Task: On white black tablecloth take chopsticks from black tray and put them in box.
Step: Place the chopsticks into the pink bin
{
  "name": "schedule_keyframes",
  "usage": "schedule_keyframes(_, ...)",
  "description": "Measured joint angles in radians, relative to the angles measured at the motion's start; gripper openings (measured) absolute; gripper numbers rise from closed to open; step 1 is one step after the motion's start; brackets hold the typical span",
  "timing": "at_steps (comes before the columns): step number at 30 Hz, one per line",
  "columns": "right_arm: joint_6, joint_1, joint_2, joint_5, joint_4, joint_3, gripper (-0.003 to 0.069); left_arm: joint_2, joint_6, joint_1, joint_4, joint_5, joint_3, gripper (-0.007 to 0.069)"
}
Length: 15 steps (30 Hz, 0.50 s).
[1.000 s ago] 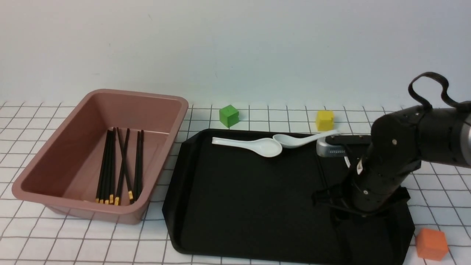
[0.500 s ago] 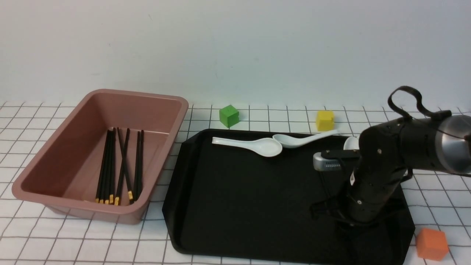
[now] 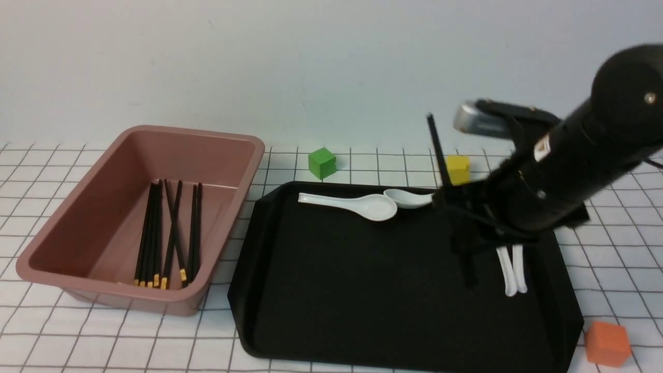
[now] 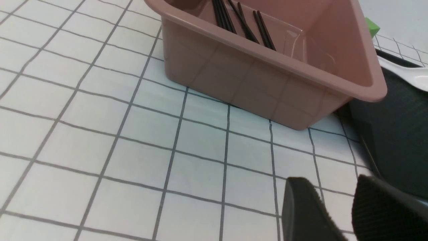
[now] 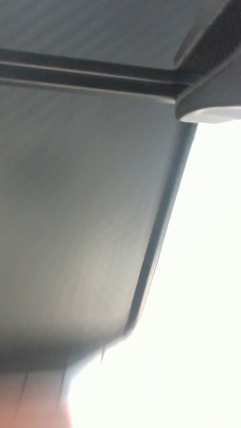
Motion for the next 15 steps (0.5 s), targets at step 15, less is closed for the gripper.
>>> schedule_keyframes(15,-0.109,0.303,0.771,-0.153,0.109,-0.92,0.011,0.0,0.0,0.0,0.0,0.0,0.0,0.0238)
